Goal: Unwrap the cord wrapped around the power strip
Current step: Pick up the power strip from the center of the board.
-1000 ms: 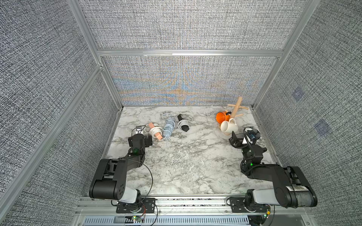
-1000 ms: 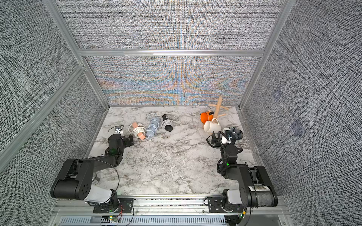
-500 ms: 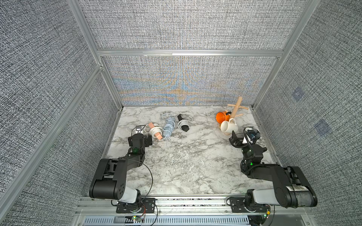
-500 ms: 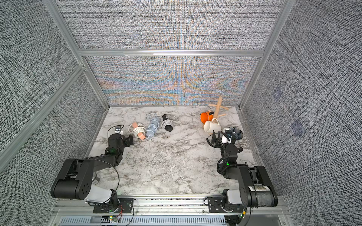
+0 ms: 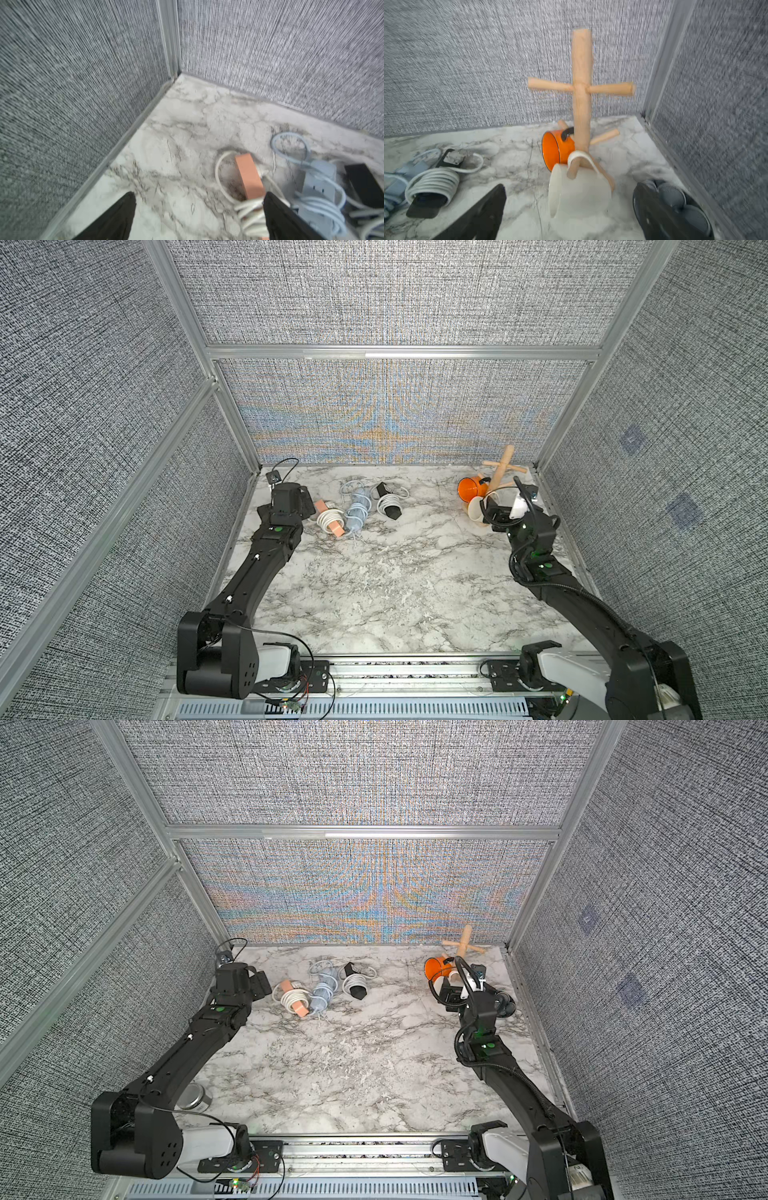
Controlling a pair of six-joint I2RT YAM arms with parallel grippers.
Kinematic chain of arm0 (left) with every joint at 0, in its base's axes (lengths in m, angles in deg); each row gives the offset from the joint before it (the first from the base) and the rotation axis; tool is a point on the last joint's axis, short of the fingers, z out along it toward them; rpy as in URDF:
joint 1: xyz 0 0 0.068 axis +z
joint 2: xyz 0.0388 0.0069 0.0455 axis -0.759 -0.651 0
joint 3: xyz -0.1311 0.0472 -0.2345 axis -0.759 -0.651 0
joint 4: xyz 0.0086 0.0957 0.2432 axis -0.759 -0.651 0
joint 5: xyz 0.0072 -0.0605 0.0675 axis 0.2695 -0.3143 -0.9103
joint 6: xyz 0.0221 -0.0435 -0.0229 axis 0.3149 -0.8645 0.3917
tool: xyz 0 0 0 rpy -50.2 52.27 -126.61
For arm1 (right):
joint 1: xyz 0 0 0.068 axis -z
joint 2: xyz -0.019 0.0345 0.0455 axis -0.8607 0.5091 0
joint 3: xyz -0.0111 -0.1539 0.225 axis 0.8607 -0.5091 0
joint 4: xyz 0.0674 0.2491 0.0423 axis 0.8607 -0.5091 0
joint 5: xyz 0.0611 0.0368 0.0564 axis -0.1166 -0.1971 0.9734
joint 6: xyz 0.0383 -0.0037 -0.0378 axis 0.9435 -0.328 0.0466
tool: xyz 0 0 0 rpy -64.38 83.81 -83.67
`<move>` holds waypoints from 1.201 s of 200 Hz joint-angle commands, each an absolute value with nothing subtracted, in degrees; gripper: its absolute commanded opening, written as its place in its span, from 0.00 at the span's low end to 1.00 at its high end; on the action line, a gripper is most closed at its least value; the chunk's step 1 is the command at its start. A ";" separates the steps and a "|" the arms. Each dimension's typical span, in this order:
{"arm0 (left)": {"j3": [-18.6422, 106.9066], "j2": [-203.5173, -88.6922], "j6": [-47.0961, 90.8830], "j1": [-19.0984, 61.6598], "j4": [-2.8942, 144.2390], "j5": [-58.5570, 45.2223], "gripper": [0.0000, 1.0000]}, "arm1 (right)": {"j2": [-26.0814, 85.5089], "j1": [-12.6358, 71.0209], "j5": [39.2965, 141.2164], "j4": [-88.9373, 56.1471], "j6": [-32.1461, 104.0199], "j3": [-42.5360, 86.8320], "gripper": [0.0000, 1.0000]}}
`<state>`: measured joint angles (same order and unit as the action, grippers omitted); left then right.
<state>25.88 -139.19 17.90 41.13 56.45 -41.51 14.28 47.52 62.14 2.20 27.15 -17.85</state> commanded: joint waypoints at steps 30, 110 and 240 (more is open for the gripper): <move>30.06 -147.86 6.68 38.70 45.22 -34.02 0.97 | 19.34 41.32 61.19 -27.24 38.47 -6.60 0.98; 37.60 -163.19 -1.17 35.32 48.29 -30.95 0.96 | 23.34 38.29 65.67 -28.96 39.73 -4.65 0.98; 39.85 -173.24 -0.81 35.23 50.13 -25.40 0.78 | 21.76 38.30 65.95 -29.63 38.68 -7.66 0.98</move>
